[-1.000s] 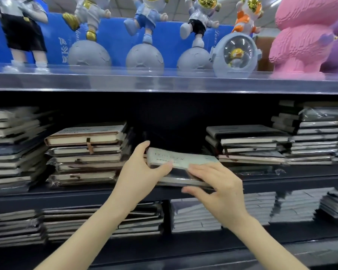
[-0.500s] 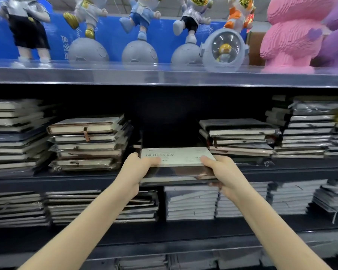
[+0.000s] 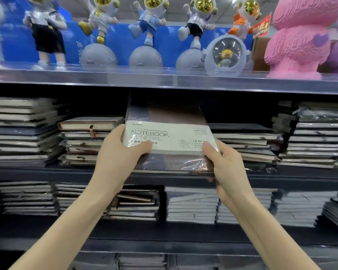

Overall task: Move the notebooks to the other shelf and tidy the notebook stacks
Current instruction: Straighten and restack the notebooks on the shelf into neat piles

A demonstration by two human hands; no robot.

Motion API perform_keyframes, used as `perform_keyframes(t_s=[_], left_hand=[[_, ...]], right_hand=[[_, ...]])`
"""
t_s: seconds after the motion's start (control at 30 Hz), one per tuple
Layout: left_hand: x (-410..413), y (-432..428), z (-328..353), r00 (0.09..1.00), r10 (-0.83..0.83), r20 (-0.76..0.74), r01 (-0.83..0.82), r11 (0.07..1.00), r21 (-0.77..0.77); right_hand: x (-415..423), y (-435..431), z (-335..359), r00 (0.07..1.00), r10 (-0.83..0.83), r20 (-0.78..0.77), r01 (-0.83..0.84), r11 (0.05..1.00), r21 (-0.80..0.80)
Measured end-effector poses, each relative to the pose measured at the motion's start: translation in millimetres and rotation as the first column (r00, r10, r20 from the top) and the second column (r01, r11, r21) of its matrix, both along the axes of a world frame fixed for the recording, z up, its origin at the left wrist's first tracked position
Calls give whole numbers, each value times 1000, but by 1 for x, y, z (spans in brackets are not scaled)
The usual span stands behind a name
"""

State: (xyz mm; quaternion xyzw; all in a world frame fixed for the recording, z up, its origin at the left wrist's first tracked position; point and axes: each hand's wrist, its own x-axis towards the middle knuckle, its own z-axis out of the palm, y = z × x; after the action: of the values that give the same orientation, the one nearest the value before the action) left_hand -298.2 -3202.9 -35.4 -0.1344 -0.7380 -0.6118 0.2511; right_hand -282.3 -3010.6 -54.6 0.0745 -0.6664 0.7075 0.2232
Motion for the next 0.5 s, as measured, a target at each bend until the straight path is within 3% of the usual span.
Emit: perform_keyframes(t_s=[0.27, 0.5], left_hand=[[-9, -67, 21, 992, 125, 16, -126, 986, 108], [-21, -174, 46, 997, 55, 52, -64, 979, 194]], right_hand=[[-23, -68, 18, 996, 90, 2, -90, 996, -20], [-55, -161, 42, 979, 202, -6, -202, 972, -119]])
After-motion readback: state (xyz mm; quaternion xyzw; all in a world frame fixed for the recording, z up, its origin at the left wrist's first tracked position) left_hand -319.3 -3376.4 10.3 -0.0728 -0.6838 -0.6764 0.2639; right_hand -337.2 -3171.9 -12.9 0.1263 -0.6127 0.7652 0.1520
